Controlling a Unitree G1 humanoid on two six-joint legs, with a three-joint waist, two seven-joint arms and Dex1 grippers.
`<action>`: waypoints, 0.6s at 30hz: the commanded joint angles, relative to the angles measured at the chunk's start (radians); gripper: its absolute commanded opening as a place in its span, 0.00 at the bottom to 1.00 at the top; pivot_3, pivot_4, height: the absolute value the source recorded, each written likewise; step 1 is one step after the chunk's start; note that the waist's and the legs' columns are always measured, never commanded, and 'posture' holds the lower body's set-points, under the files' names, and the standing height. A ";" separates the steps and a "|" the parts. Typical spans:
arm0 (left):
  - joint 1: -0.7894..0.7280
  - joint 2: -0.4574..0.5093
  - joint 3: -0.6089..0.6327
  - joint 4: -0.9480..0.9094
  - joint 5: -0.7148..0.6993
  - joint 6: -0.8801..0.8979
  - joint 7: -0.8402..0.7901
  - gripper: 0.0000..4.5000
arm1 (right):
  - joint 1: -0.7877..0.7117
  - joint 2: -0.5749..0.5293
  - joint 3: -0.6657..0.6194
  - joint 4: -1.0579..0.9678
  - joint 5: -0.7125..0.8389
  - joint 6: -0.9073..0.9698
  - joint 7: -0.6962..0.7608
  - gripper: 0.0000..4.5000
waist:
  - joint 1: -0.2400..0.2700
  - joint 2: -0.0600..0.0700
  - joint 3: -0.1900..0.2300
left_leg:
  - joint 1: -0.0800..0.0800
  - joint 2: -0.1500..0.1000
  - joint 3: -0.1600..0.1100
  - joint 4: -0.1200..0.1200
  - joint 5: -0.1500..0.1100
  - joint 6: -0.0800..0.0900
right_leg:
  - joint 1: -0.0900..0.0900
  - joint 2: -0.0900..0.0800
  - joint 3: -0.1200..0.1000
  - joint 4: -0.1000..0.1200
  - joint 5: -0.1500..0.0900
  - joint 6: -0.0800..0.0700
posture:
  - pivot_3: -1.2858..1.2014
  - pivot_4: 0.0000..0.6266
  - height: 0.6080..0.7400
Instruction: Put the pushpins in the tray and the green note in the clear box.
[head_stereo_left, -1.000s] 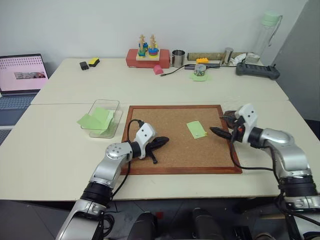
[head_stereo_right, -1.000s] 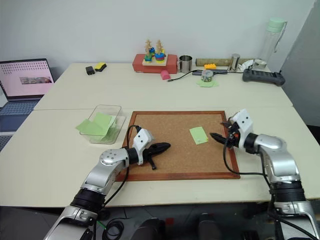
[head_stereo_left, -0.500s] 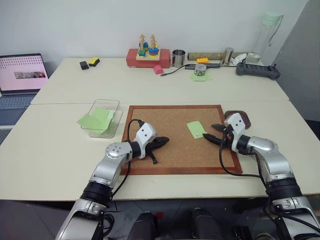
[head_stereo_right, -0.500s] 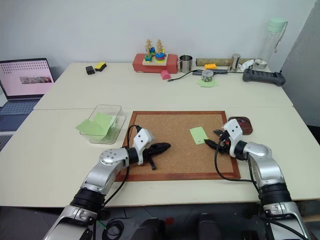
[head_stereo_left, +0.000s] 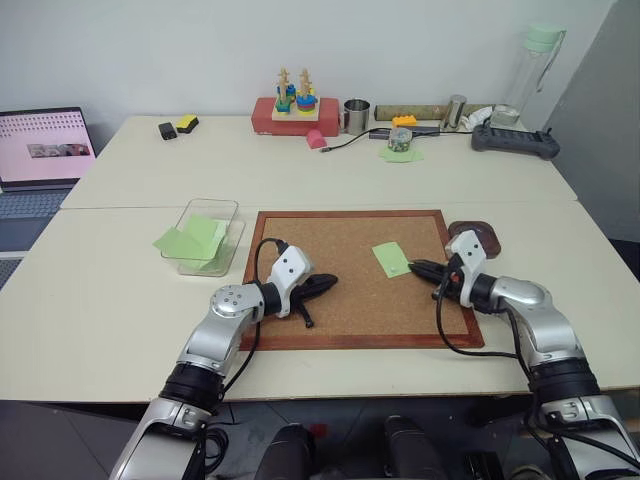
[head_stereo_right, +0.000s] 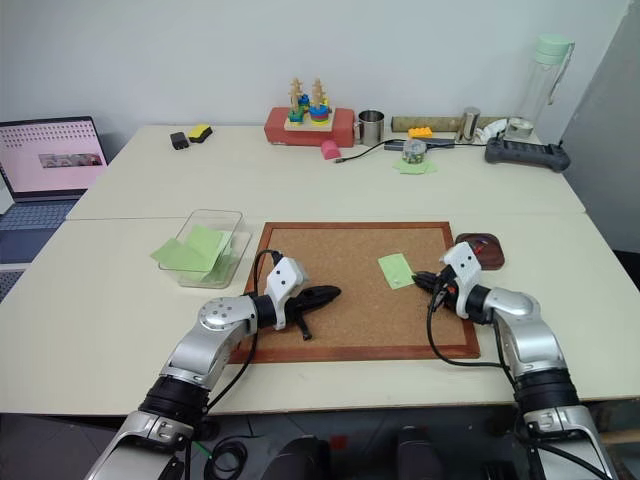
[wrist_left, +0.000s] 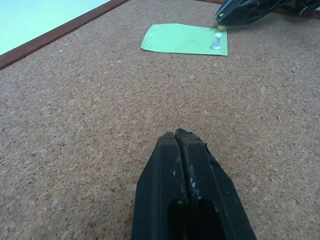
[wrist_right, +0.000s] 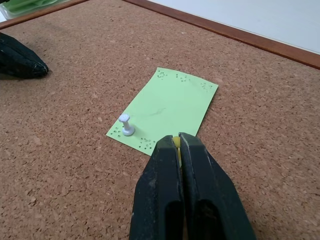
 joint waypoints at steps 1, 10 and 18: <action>0.039 0.022 -0.019 0.036 0.034 0.028 -0.004 0.00 | 0.007 -0.011 -0.035 -0.066 0.050 0.020 0.022 0.00 | 0.000 0.000 0.000 | 0.000 0.000 0.000 0.000 0.000 0.000 | 0.000 0.000 0.000 0.000 0.000 0.000 | 0.52 0.24 1.00; 0.045 0.025 -0.024 0.040 0.040 0.029 -0.002 0.00 | 0.004 -0.033 -0.130 -0.154 0.165 0.124 0.008 0.00 | 0.000 0.000 0.000 | 0.000 0.000 0.000 0.000 0.000 0.000 | 0.000 0.000 0.000 0.000 0.000 0.000 | 0.52 0.24 1.00; 0.048 0.024 -0.031 0.040 0.043 0.028 -0.002 0.00 | -0.058 -0.063 -0.238 -0.052 0.154 0.177 -0.132 0.00 | 0.000 0.000 0.000 | 0.000 0.001 0.000 0.000 0.000 0.000 | 0.000 0.001 0.000 0.000 0.000 0.000 | 0.52 0.24 1.00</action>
